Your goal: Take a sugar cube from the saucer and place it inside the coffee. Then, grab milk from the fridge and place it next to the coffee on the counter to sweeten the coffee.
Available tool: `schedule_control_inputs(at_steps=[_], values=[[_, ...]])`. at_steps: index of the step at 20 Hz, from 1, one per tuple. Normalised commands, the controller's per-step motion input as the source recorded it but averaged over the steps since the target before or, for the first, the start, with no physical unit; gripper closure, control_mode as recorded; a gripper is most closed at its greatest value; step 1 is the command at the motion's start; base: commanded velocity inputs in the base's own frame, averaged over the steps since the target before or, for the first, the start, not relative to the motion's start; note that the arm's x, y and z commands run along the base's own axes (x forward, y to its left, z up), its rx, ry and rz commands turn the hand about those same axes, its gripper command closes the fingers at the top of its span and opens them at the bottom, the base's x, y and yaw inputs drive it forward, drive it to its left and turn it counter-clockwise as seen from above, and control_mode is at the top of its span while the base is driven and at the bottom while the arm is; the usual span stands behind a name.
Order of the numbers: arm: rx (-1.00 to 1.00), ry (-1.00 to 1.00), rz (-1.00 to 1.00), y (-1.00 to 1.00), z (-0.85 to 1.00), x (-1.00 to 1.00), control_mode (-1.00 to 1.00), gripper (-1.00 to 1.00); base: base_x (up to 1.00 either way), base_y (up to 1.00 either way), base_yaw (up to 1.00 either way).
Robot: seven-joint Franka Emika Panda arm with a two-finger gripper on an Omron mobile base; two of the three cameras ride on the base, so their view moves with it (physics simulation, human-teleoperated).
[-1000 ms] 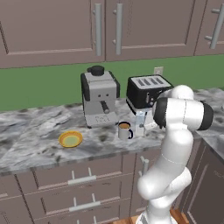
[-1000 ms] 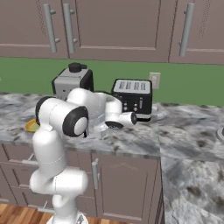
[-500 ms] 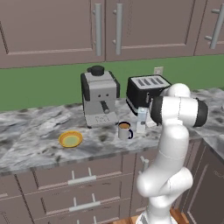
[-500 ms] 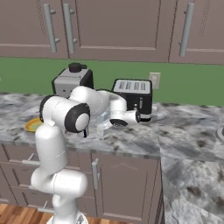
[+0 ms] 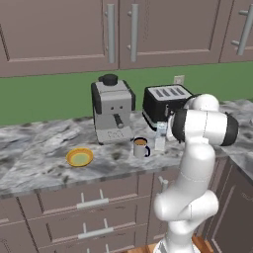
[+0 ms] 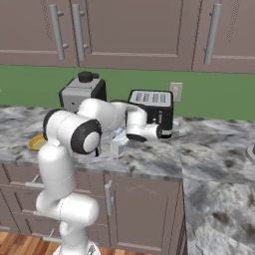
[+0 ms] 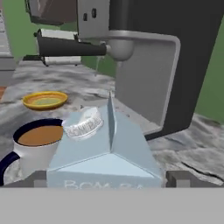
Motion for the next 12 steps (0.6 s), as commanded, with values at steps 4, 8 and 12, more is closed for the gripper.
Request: schedule_control_inputs(at_steps=[4, 8, 12], values=[[0.0, -0.26, 0.0, 0.0, 0.79, 0.0, -1.0, -1.0, 0.0, 0.0, 0.0], [0.0, -0.26, 0.0, 0.0, 0.95, 0.0, -1.0, -1.0, 0.0, 0.0, 0.0], [0.0, -0.3, 0.0, 0.01, 1.0, -0.04, -1.0, -1.0, 0.0, 0.0, 0.0]])
